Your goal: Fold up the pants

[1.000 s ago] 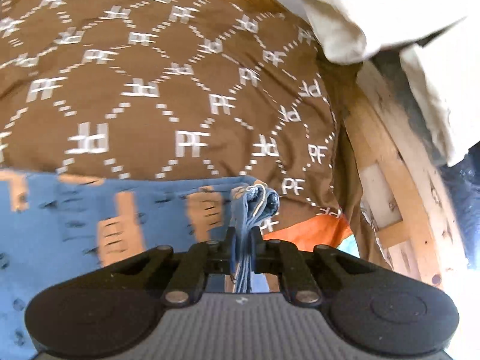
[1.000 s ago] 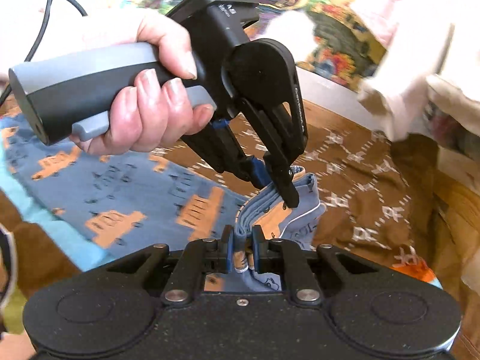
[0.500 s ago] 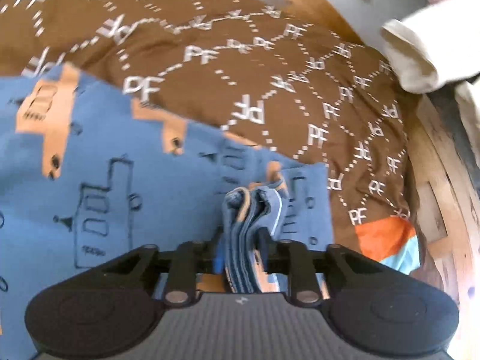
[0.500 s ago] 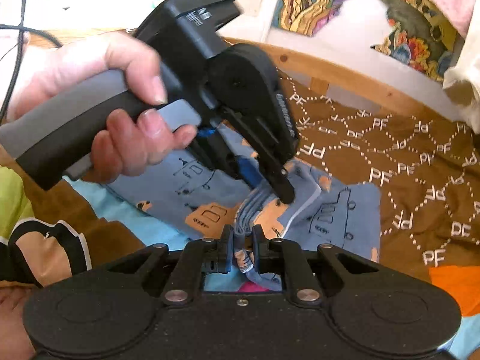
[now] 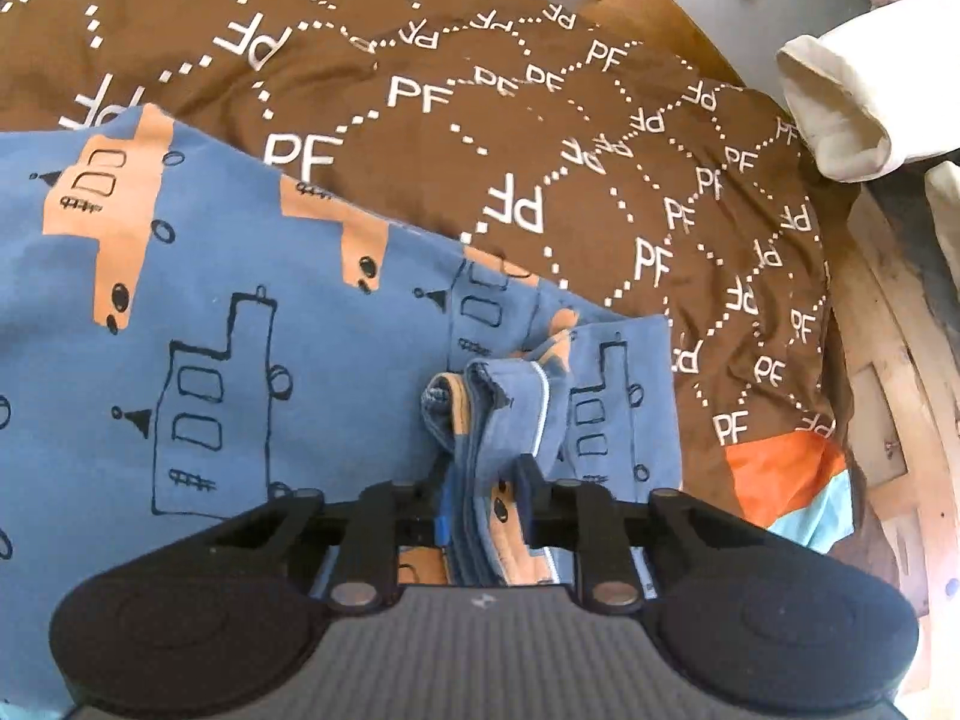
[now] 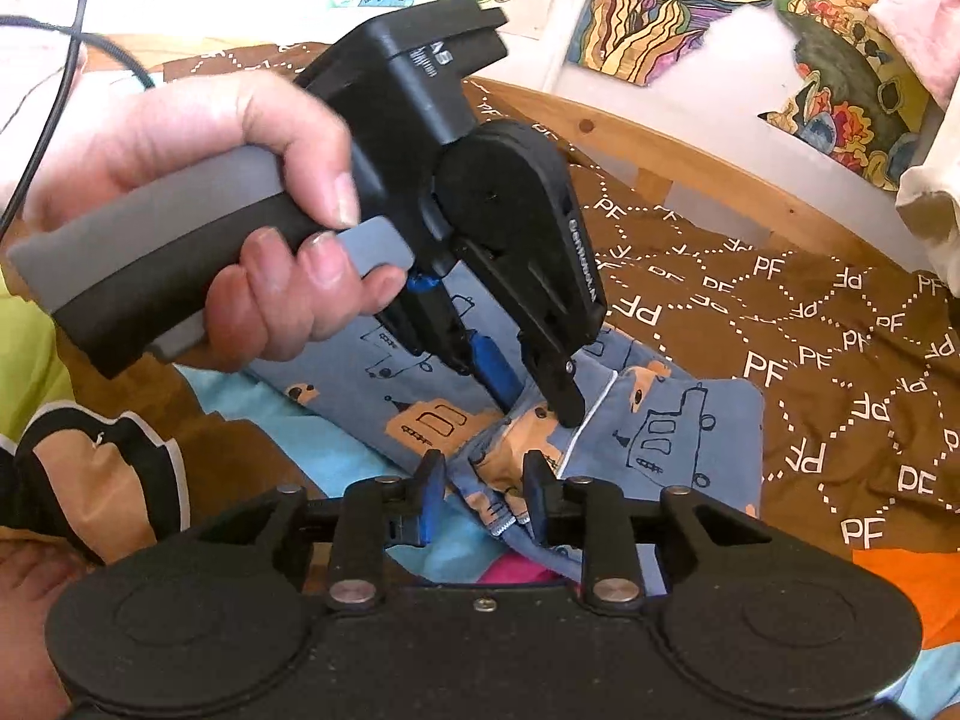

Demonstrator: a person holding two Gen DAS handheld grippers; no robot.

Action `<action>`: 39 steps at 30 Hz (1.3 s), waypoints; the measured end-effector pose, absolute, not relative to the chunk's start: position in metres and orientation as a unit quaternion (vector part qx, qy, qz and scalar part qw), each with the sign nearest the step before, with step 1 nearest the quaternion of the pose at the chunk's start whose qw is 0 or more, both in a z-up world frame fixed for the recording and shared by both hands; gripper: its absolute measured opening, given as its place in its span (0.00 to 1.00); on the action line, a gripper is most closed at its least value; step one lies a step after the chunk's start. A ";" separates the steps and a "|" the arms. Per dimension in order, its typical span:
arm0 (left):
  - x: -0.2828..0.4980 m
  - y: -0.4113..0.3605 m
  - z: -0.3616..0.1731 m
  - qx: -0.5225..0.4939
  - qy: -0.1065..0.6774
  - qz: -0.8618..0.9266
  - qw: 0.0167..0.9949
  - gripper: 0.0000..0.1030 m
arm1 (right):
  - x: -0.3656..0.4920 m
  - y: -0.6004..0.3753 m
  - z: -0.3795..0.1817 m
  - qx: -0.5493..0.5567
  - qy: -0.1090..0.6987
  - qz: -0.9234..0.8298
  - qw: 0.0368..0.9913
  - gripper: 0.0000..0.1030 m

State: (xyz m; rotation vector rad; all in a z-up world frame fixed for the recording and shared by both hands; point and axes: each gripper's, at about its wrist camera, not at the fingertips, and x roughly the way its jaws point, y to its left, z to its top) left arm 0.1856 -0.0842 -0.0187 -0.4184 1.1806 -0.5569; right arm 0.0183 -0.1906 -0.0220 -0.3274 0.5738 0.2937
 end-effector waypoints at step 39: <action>0.191 0.046 -0.011 -0.173 0.500 -0.144 0.836 0.36 | 0.076 -0.095 -0.021 -0.130 0.290 0.279 0.906 0.23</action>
